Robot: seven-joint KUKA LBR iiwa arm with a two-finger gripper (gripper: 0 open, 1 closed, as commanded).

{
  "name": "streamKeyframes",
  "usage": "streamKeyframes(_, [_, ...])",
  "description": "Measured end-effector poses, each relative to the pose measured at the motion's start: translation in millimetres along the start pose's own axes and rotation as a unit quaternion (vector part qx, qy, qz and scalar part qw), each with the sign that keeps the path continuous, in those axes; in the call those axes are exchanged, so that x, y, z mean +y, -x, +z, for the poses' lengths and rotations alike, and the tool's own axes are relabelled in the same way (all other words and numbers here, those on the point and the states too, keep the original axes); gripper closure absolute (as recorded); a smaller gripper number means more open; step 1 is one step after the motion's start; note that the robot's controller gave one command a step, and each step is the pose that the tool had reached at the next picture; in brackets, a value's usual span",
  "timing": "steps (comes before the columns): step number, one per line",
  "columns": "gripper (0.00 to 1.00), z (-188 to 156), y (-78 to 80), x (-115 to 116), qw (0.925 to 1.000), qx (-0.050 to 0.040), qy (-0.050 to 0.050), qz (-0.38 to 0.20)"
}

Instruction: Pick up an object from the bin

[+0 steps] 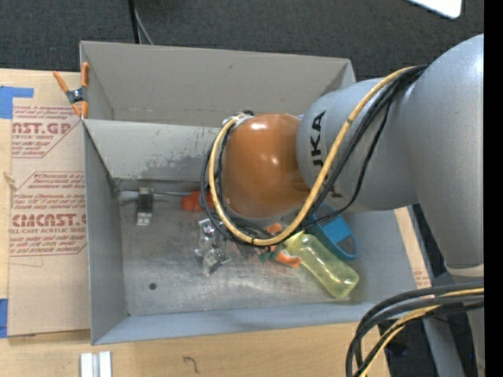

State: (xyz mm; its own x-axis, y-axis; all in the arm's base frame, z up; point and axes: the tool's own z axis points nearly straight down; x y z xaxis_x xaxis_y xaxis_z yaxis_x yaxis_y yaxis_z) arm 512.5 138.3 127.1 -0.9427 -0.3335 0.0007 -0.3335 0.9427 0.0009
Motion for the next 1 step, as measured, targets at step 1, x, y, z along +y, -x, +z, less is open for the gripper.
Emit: streamKeyframes(1, [1.00, 26.3, 13.3, -25.6, 0.9997, -0.0035, 0.000, -0.025])
